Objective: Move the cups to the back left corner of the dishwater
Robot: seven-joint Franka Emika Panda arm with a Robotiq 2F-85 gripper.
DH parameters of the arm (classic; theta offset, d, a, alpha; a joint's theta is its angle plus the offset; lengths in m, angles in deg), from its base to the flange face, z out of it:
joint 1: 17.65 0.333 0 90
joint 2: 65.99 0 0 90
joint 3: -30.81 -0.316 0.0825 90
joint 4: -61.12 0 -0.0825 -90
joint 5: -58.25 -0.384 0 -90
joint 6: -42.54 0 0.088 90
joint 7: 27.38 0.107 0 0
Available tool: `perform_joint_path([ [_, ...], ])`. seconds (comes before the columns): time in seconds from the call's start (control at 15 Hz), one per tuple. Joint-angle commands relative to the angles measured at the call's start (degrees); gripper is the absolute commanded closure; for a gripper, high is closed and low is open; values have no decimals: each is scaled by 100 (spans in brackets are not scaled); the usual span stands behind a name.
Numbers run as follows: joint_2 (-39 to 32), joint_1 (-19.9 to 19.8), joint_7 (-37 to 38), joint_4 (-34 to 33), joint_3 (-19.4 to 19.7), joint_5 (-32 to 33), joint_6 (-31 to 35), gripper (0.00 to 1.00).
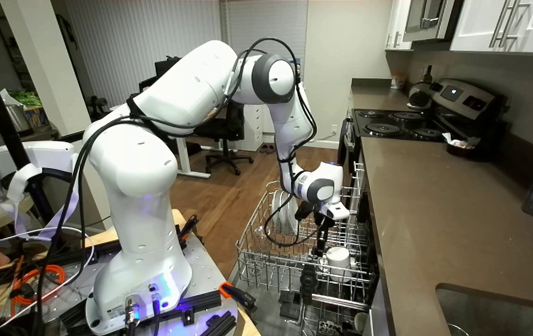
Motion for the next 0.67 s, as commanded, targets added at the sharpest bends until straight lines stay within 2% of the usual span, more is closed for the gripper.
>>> perform_joint_path([
  [0.0, -56, -86, -142, -65, -43, -174, -46, 63],
  [0.07, -59, -84, -143, -63, -42, -172, -61, 53],
  [0.27, -55, -88, -141, -59, -47, -180, -108, 44],
  [0.4, -58, -98, -144, -56, -53, -187, -106, 49],
  [0.47, -67, -97, -143, -60, -50, -186, -98, 55],
  [0.53, -83, -91, -138, -62, -41, -182, -74, 67],
  [0.6, -91, -98, -138, -58, -42, -186, -46, 69],
])
